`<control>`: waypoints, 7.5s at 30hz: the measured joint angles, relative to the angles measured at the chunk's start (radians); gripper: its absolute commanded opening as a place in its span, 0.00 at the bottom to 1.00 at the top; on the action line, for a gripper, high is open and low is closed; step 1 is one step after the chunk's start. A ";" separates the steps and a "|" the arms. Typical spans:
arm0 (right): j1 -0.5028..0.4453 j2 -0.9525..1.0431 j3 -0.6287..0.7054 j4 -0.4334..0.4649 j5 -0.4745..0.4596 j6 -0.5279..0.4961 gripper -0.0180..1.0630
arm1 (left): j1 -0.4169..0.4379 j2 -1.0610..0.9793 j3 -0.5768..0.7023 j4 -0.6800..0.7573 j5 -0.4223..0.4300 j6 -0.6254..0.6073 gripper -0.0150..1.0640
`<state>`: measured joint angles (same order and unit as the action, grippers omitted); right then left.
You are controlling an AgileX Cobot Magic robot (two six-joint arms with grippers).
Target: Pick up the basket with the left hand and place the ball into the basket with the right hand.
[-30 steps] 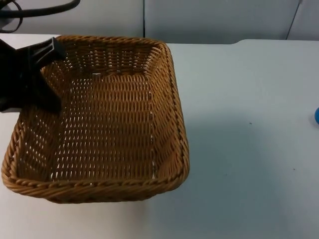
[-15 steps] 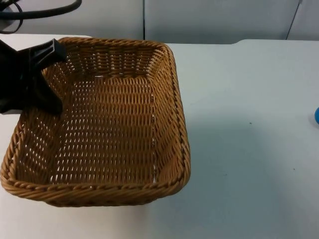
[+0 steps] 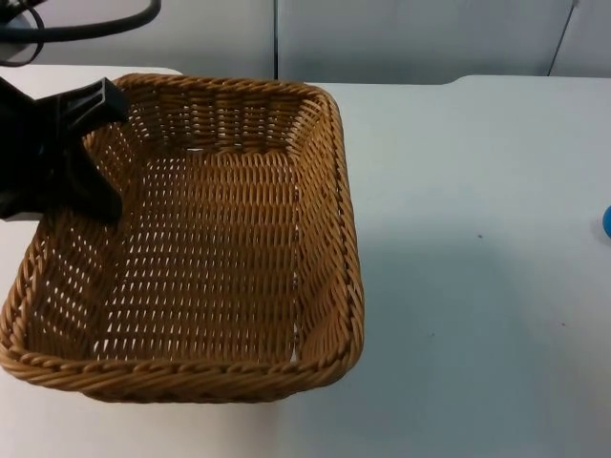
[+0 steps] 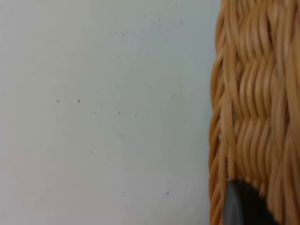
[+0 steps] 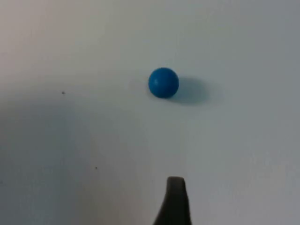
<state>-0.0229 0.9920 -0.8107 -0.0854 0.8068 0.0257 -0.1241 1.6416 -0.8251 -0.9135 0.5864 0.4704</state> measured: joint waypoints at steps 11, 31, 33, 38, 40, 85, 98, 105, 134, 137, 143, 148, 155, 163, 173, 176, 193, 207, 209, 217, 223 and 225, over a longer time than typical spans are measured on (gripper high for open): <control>-0.019 0.470 -0.290 0.097 0.003 -0.122 0.63 | 0.000 0.000 0.000 0.000 0.006 0.000 0.01; -0.045 0.984 -0.511 0.138 -0.029 -0.255 0.68 | 0.000 0.000 0.000 0.000 0.008 0.020 0.01; -0.045 1.001 -0.511 0.138 -0.041 -0.257 0.68 | 0.000 0.000 0.000 0.000 0.008 0.020 0.01; -0.045 1.056 -0.511 0.140 -0.099 -0.261 0.70 | 0.000 0.000 0.000 0.000 0.008 0.020 0.01; -0.045 1.089 -0.526 0.142 -0.122 -0.261 0.70 | 0.000 0.000 0.000 0.000 0.008 0.020 0.01; 0.055 0.927 -0.721 0.190 0.040 -0.265 0.01 | 0.000 -0.002 0.000 -0.008 0.004 0.023 0.01; 0.433 0.668 -0.778 0.240 0.047 -0.265 0.01 | 0.000 -0.002 0.000 -0.016 0.002 0.023 0.01; 0.635 0.686 -0.778 0.262 0.005 -0.263 0.01 | 0.000 -0.002 0.000 -0.024 0.002 0.023 0.01; 0.730 1.098 -0.778 0.353 -0.070 -0.310 0.01 | 0.000 -0.002 0.000 -0.045 -0.006 0.027 0.01; 0.730 1.107 -0.778 0.363 -0.084 -0.313 0.01 | 0.000 -0.002 0.000 -0.045 -0.006 0.027 0.01; 0.730 1.118 -0.778 0.369 -0.095 -0.327 0.18 | 0.000 -0.002 0.000 -0.043 -0.008 0.027 0.01; 0.730 1.119 -0.778 0.370 -0.097 -0.334 0.52 | 0.000 -0.002 0.000 -0.044 -0.008 0.027 0.01; 0.732 1.117 -0.778 0.385 -0.100 -0.336 0.76 | 0.000 -0.002 0.000 -0.048 -0.012 0.027 0.01; 0.732 1.068 -0.778 0.354 -0.078 -0.338 0.76 | 0.000 -0.002 0.000 -0.046 -0.014 0.027 0.01; 0.732 0.894 -0.778 0.260 -0.026 -0.338 0.74 | 0.000 -0.002 0.000 -0.046 -0.014 0.027 0.01; 0.732 0.849 -0.778 0.250 -0.002 -0.338 0.74 | 0.000 -0.002 0.000 -0.046 -0.014 0.027 0.01; 0.732 0.540 -0.760 0.167 0.149 -0.319 0.73 | 0.000 -0.002 0.000 -0.046 -0.012 0.061 0.01; 0.732 0.211 -0.307 0.104 -0.041 -0.233 0.73 | 0.000 -0.002 0.000 -0.050 0.018 0.118 0.01; 0.732 0.155 -0.248 0.096 -0.052 -0.199 0.73 | 0.000 -0.002 0.000 -0.074 0.009 0.118 0.01; 0.732 -0.022 -0.165 0.093 -0.063 -0.139 0.73 | 0.000 0.033 0.000 -0.119 -0.076 0.118 0.01; 0.732 -0.157 -0.162 0.093 -0.061 -0.122 0.73 | 0.000 0.172 0.000 -0.133 -0.129 0.144 0.01; 0.732 -0.189 -0.162 0.093 -0.049 -0.115 0.73 | 0.000 0.214 0.000 -0.145 -0.139 0.170 0.01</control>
<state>0.7089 0.8035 -0.9727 0.0079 0.7582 -0.0895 -0.1241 1.8553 -0.8251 -1.0584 0.4475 0.6401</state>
